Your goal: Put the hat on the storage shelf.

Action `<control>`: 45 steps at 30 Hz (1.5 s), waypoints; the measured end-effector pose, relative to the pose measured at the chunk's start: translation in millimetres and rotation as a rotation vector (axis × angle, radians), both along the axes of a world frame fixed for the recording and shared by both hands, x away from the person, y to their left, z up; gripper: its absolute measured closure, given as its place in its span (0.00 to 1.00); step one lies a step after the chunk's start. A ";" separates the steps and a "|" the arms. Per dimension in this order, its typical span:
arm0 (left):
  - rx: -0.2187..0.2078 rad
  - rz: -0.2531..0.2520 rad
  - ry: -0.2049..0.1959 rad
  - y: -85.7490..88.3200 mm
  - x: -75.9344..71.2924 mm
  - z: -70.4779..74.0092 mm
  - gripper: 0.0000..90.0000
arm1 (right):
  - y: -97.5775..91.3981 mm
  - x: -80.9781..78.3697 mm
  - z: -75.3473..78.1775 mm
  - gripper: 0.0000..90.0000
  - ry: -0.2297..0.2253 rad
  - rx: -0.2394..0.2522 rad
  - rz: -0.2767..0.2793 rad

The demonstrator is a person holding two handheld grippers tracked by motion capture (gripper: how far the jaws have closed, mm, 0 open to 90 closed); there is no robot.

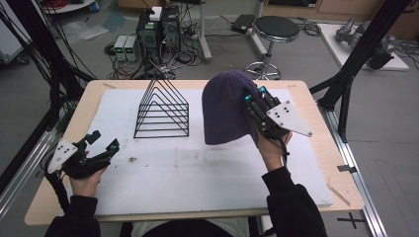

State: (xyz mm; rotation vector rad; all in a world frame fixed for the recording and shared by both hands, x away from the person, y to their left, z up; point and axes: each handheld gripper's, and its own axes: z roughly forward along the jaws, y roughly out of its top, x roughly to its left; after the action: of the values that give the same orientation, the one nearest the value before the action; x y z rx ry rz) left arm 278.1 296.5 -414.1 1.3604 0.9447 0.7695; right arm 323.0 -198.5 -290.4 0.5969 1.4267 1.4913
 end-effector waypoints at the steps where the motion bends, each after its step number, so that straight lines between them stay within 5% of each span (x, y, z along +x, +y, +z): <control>1: 0.000 -0.006 0.012 -0.7 1.3 1.9 0.22 | 1.6 0.1 2.0 0.85 -0.003 0.002 0.002; 4: -0.009 -0.046 0.047 -6.3 7.4 8.7 0.22 | 6.7 0.4 8.6 0.85 -0.003 0.013 0.011; 13: -0.011 -0.166 0.039 -39.3 17.7 24.0 0.21 | 34.0 2.2 27.2 0.85 -0.005 0.011 0.066; 17: -0.025 -0.212 0.073 -46.4 21.0 31.5 0.21 | 48.9 -0.2 37.4 0.85 -0.016 0.012 0.100; 23: -0.034 -0.253 0.053 -53.9 22.0 40.6 0.21 | 69.2 -4.2 49.5 0.85 -0.036 0.011 0.143; 35: -0.060 -0.314 0.051 -69.2 26.0 44.1 0.21 | 111.0 -7.4 53.7 0.85 -0.053 0.002 0.213; 45: -0.068 -0.413 0.056 -84.3 29.9 44.3 0.26 | 139.6 -13.1 55.4 0.85 -0.056 0.009 0.283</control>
State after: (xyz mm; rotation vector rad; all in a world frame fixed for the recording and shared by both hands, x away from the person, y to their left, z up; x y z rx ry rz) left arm 307.9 212.2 -369.7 1.4607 0.6924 0.3835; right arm 309.9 -58.9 -235.0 0.3657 1.5083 1.7214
